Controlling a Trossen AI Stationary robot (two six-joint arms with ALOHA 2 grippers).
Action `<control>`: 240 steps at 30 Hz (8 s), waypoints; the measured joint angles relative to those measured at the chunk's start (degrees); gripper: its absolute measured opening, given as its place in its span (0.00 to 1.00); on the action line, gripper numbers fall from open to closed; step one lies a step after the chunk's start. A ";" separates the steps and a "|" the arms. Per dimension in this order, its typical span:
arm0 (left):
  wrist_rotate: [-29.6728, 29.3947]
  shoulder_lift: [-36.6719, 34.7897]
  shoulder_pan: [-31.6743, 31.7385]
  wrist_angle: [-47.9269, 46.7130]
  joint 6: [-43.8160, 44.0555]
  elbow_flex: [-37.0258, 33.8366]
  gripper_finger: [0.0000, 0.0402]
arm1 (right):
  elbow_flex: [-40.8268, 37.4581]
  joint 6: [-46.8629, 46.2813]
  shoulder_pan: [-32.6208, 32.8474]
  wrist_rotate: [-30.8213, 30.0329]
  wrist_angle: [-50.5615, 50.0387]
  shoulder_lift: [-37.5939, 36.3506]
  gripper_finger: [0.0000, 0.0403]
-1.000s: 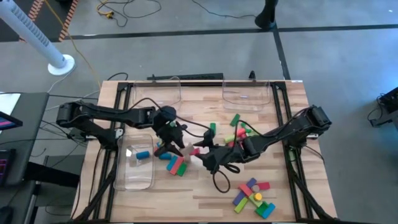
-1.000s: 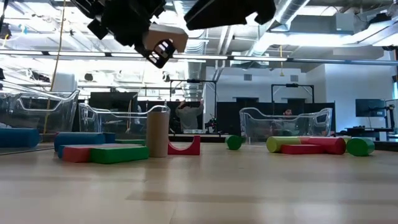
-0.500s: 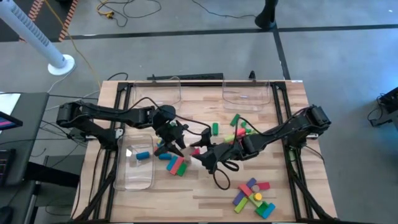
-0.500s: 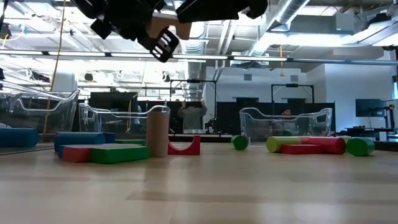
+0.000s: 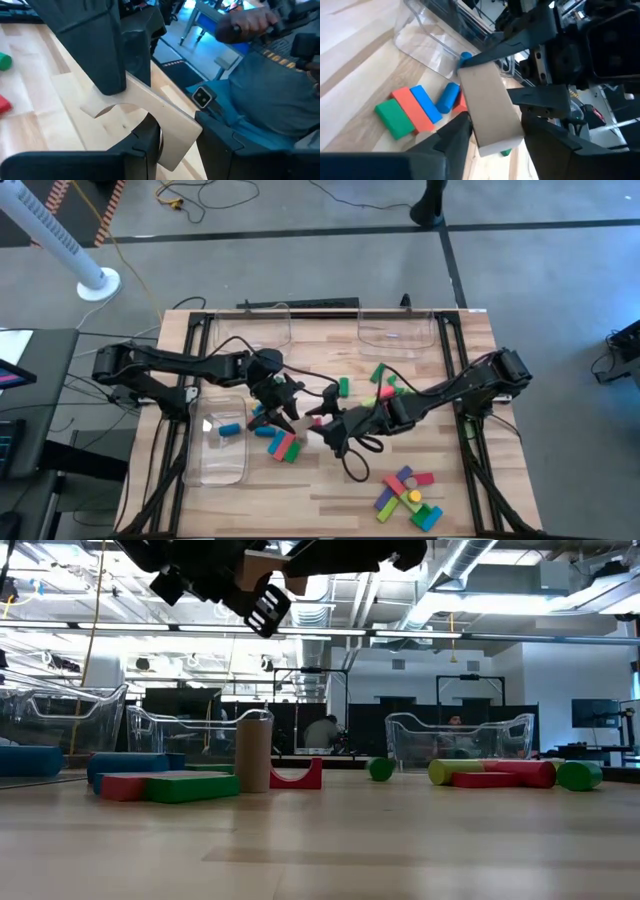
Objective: Sort blocks by size
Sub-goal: Put the brown arch block into the top right transparent bin, then put the blue rectangular block into the top left transparent bin
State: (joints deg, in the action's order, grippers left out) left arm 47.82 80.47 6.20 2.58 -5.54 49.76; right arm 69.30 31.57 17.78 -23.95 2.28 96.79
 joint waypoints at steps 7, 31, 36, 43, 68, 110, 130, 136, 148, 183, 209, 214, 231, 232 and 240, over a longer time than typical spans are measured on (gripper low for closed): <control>1.52 0.28 0.00 1.43 1.16 -0.05 0.27 | -0.02 0.12 -0.20 0.40 -0.79 -0.02 0.43; 1.82 0.24 -0.04 2.28 1.63 -0.04 0.27 | -0.03 -1.09 -0.74 3.10 -0.38 0.04 0.44; 1.87 0.24 -0.07 2.70 2.35 -0.04 0.27 | -0.04 -1.11 -0.74 3.14 -0.19 0.04 0.44; 1.70 0.24 -0.07 2.74 2.64 -0.04 0.28 | -0.04 -2.06 -0.70 3.05 -0.40 0.04 0.43; -2.23 -2.45 5.28 -9.17 -3.09 0.07 0.51 | 0.04 -15.65 -1.52 -7.25 -16.92 -0.11 0.43; -16.43 -10.03 -3.62 -20.54 -8.70 -6.97 0.50 | -3.12 -31.00 -53.27 1.02 -52.22 -13.01 0.43; -18.32 -10.03 -4.42 -18.49 -6.93 -6.97 0.50 | -8.72 -32.68 -62.42 12.66 -47.71 -11.19 0.46; -18.59 -10.03 -4.42 -18.17 -5.60 -6.97 0.50 | -8.72 -33.22 -62.27 12.68 -48.42 -11.19 0.48; -18.63 -10.03 -4.42 -18.13 -4.64 -6.97 0.50 | -8.70 -33.73 -61.61 12.34 -48.32 -11.19 0.55; -19.06 -10.03 -4.42 -18.07 -5.84 -6.96 0.50 | -8.59 -37.57 -32.68 12.29 -48.53 -29.16 0.56; -20.16 -10.01 -4.42 -15.09 -4.85 -6.91 0.50 | -8.61 -51.95 5.20 12.25 -41.73 -14.12 0.56; -20.25 -10.01 -4.42 -15.06 -4.70 -6.91 0.50 | -8.61 -54.63 9.26 12.31 -40.66 -10.08 0.56; -20.33 -10.01 -4.42 -11.70 -3.85 -6.93 0.50 | -8.61 -65.53 20.81 15.15 -36.33 0.52 0.56; -20.33 -10.01 -4.40 -11.53 -3.91 -6.92 0.50 | -8.61 -66.07 21.26 15.47 -36.06 1.15 0.56; -20.33 -10.01 -4.40 -10.38 -4.70 -6.91 0.50 | -8.61 -66.69 23.34 15.98 -30.86 1.75 0.56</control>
State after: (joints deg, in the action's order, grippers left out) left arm 27.49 70.46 1.80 -7.80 -10.24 42.85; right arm 60.69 -35.12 41.12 -7.96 -28.59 98.54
